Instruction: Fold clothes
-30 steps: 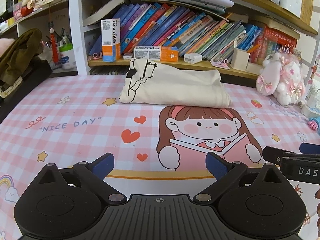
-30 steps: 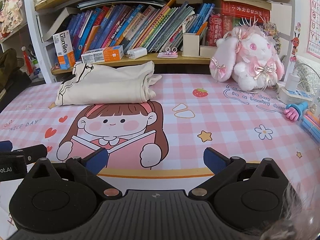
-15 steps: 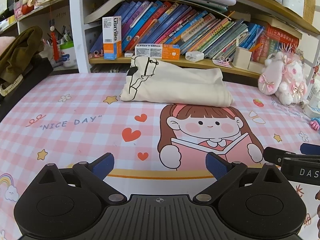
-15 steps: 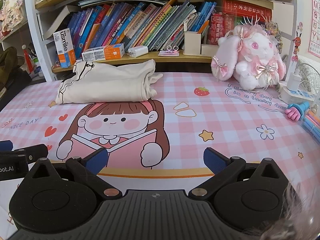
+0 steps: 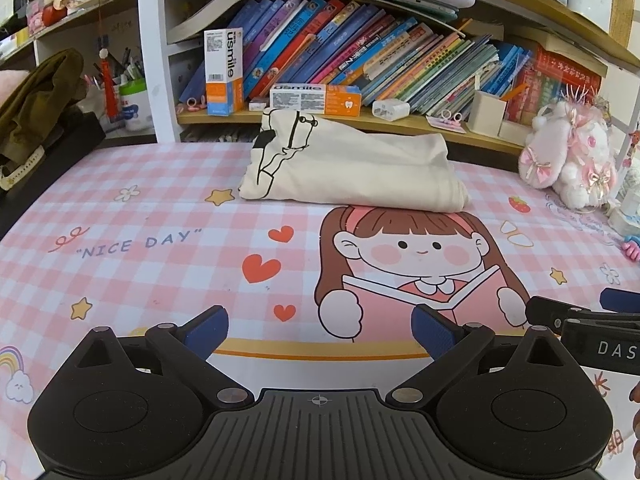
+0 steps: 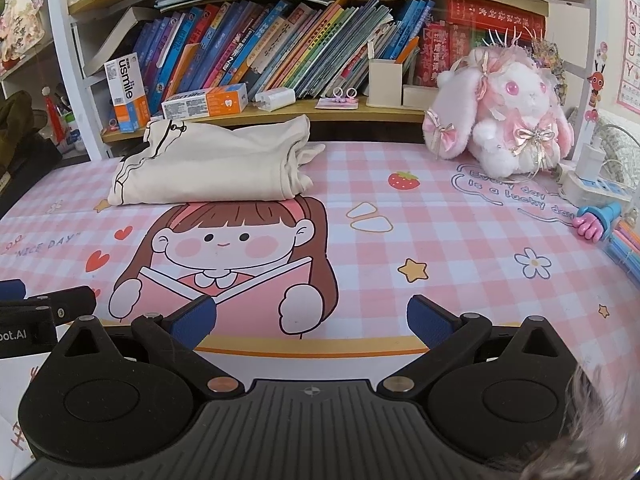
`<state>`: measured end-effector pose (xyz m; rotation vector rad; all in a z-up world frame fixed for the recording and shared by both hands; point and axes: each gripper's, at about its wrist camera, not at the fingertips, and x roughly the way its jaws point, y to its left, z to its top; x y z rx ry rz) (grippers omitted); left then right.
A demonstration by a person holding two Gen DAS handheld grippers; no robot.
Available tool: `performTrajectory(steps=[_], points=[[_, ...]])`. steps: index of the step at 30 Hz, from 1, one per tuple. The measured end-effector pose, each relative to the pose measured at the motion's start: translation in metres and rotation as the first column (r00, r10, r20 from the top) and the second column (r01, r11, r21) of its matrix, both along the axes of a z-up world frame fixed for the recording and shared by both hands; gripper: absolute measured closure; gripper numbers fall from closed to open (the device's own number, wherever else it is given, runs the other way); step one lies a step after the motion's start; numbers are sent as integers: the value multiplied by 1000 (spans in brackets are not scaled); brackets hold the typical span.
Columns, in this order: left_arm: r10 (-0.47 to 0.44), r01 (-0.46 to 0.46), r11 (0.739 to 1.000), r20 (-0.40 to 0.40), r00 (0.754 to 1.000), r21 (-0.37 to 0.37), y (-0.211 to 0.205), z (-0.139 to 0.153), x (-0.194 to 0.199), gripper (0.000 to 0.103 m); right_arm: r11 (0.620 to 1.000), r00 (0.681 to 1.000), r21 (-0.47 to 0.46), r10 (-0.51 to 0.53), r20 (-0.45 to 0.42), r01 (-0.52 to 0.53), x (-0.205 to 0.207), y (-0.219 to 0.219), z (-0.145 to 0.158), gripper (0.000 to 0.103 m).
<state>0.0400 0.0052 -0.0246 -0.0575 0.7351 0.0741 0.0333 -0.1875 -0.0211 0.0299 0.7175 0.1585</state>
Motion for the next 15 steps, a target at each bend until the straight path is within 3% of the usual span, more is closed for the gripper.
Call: performTrajectory(steps=[15], points=[[1, -1, 1000, -14, 1000, -17, 1, -4, 4, 4, 1000, 1000, -2, 7, -14, -7, 6, 0, -4, 0]])
